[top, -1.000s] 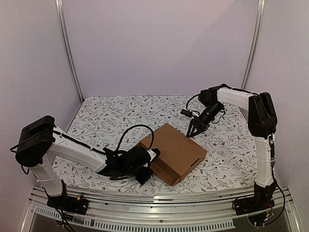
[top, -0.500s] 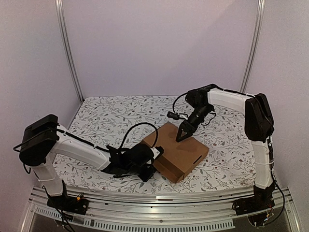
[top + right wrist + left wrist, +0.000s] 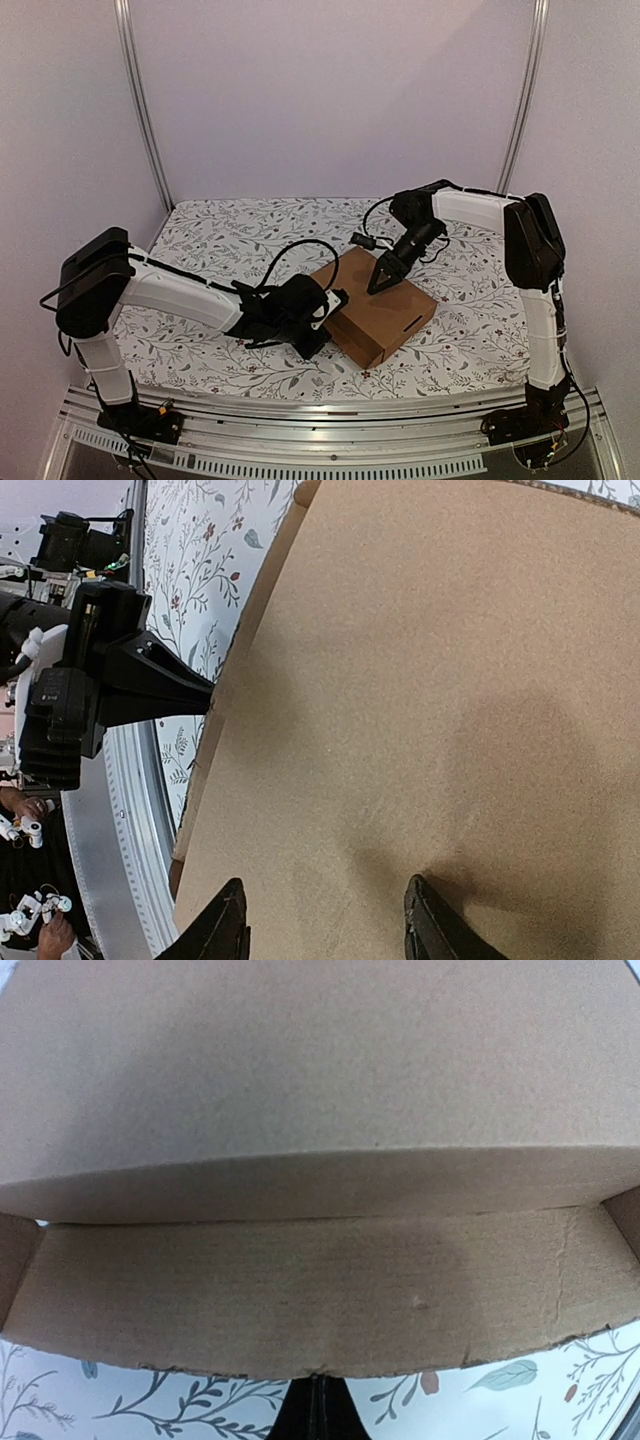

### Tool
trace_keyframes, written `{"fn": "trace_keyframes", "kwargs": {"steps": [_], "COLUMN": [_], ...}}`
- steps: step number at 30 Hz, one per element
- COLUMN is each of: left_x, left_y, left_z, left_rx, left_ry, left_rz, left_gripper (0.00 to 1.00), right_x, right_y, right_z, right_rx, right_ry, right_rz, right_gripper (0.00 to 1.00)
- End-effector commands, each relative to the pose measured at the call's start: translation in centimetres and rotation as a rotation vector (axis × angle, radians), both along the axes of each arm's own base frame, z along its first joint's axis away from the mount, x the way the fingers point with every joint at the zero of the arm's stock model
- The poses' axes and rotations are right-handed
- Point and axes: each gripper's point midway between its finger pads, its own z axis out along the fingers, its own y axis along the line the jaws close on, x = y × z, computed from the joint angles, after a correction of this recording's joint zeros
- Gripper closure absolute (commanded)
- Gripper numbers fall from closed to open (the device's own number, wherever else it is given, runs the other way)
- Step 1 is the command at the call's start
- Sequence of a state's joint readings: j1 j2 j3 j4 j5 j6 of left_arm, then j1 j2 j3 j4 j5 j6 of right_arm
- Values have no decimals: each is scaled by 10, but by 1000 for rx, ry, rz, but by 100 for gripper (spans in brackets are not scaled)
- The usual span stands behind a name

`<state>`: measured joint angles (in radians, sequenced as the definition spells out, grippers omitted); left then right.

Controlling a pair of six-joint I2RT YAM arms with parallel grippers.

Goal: Fold the paper box

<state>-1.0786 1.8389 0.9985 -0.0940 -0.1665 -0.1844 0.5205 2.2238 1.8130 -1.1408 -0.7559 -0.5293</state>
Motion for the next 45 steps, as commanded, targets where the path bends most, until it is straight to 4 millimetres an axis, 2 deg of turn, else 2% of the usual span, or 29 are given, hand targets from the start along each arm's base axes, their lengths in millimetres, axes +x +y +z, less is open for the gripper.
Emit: {"fn": "trace_keyframes", "kwargs": {"steps": [1,5,12,15,20,24,26,33,34,37,38,43,45], "left_x": [21,25,18,19,28,33,37,48,49,54,53,63,68], "left_y": [-20,-23,-22,-24,-28,-30,-39,-74,-74,-79,-75,-73,-74], "left_z": [24,27,16,10,13,32,42,42,39,49,49,77,80], "left_rx": [-91,-128,-283,-264,-267,-316,-330,-214,-174,-151,-129,-151,-188], "left_ry": [-73,-107,-187,-193,-272,-347,-349,-210,-174,-146,-126,-93,-61], "left_rz": [-15,-15,-48,-64,-73,-73,-84,-140,-140,-140,-137,-94,-68], "left_gripper": [100,100,100,100,100,100,100,100,100,100,100,100,100], "right_x": [-18,-19,-21,-21,-24,-26,-28,-28,-29,-28,-29,-30,-30], "right_y": [-5,-6,-6,-6,-6,-6,-7,-8,-8,-8,-9,-8,-8], "right_z": [-46,-52,-58,-61,-70,-76,-77,-79,-79,-78,-79,-81,-83], "right_rx": [-94,-103,-107,-109,-120,-129,-133,-145,-146,-144,-146,-148,-149], "right_ry": [94,115,147,158,191,217,227,235,235,233,236,249,252], "right_rz": [28,29,23,21,18,12,10,4,5,4,3,-2,-5], "right_gripper": [47,47,48,47,47,48,48,48,48,47,48,48,47]}}
